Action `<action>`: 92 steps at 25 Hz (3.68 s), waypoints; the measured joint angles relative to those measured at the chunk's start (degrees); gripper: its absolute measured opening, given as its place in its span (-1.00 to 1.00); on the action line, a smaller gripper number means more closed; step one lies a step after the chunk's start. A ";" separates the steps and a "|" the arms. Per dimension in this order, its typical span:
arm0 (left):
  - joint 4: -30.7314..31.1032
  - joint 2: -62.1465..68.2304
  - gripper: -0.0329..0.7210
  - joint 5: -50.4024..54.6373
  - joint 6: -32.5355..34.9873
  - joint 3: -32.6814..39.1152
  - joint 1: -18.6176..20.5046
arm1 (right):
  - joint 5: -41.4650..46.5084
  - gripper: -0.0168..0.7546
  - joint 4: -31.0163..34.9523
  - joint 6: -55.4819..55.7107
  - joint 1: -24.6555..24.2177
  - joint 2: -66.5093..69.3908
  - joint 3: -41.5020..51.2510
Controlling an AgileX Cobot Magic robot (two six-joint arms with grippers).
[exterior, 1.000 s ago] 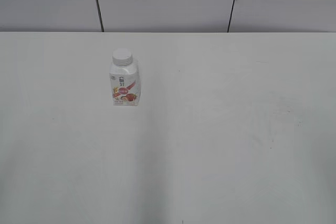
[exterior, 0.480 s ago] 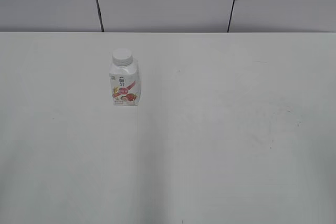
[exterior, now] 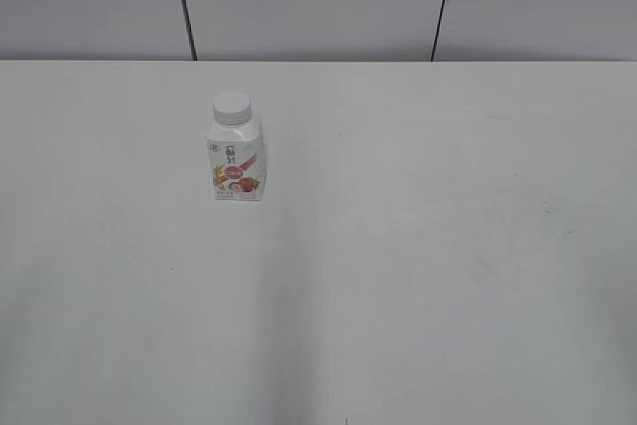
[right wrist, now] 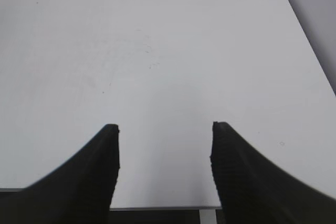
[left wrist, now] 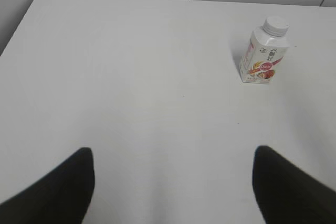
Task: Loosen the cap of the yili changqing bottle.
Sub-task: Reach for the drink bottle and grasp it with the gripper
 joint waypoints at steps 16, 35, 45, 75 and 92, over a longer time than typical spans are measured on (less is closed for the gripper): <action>-3.35 17.12 0.58 -9.70 4.50 -8.69 -0.23 | 0.00 0.20 0.00 0.00 0.00 0.00 0.00; -11.08 36.95 0.58 -50.43 19.25 2.07 -8.10 | 0.00 0.20 0.00 0.00 0.00 0.00 0.00; 18.23 59.82 0.58 -85.85 -10.28 11.64 -14.99 | 0.00 0.20 0.00 0.00 0.00 0.00 0.00; 75.40 117.60 0.68 -122.81 -29.39 -19.60 1.23 | 0.00 0.20 0.00 0.00 0.00 0.00 0.00; 94.18 132.22 0.66 -128.89 -40.62 -41.63 0.86 | 0.00 0.20 0.00 0.00 0.00 0.00 0.00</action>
